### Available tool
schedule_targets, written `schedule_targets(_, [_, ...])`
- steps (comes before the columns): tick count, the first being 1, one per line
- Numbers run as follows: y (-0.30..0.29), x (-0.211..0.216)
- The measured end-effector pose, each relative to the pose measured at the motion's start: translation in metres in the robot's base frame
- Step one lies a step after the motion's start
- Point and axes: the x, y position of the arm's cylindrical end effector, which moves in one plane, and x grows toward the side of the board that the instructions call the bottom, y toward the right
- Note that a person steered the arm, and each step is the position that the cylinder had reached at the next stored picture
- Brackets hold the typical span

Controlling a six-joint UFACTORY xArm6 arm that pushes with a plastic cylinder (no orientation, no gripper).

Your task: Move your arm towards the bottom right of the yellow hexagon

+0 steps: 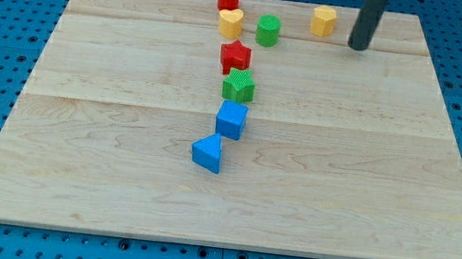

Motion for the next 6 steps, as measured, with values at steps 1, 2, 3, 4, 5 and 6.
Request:
schedule_targets(1, [-0.016, -0.001])
schedule_targets(2, [-0.020, 0.011])
schedule_targets(3, [-0.020, -0.004])
schedule_targets(4, [-0.024, -0.004])
schedule_targets(5, [-0.064, 0.003])
schedule_targets(6, [-0.053, 0.002])
